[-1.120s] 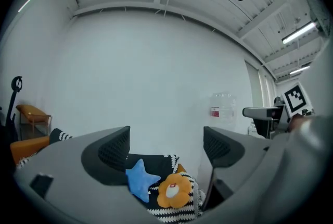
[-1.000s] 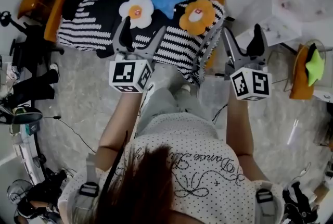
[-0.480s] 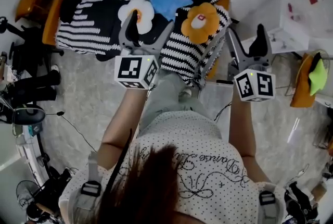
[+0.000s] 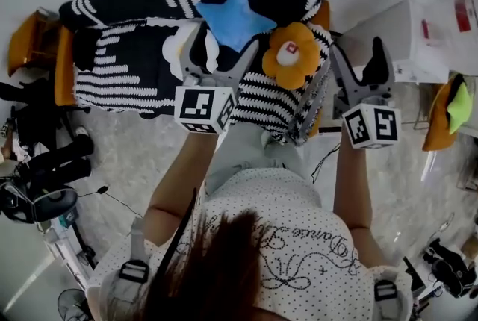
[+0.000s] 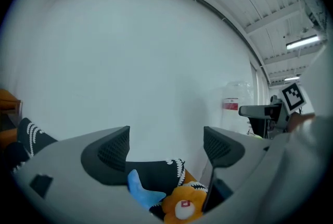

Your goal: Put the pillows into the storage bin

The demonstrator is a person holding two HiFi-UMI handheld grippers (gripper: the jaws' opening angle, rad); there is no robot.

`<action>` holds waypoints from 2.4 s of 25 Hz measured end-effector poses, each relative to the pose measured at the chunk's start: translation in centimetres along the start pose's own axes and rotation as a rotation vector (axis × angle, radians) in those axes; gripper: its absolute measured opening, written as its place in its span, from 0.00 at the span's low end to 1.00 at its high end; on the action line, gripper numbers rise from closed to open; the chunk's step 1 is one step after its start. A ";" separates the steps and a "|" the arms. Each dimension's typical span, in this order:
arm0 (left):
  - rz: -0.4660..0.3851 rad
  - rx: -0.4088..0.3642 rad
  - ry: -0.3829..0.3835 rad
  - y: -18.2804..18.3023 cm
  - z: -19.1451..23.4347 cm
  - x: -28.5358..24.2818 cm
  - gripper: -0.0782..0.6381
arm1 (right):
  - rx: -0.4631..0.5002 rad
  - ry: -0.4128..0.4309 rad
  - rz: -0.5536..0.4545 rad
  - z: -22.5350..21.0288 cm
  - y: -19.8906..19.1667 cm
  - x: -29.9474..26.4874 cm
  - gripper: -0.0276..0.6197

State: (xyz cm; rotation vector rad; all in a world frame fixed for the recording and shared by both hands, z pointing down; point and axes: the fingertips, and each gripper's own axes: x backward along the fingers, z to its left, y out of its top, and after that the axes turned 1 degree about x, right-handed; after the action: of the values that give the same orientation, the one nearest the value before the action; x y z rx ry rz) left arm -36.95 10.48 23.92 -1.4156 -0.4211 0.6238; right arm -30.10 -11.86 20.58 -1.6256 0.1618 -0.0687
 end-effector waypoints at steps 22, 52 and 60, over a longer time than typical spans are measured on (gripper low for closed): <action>0.168 0.123 0.036 -18.3 5.1 -12.9 0.75 | -0.252 -0.024 0.268 -5.7 -24.8 -10.7 0.80; 0.336 0.133 0.046 -35.5 1.9 -14.0 0.73 | -0.309 -0.123 0.635 -10.3 -48.4 -8.0 0.32; 0.312 0.131 0.026 -30.2 2.4 -13.1 0.40 | -0.341 -0.035 0.493 -7.6 -39.4 -9.0 0.19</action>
State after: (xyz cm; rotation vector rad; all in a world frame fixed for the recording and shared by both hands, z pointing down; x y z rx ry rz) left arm -44.07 2.95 55.30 -1.3727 -0.1347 0.8683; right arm -37.58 -15.90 60.80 -1.8791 0.5667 0.3830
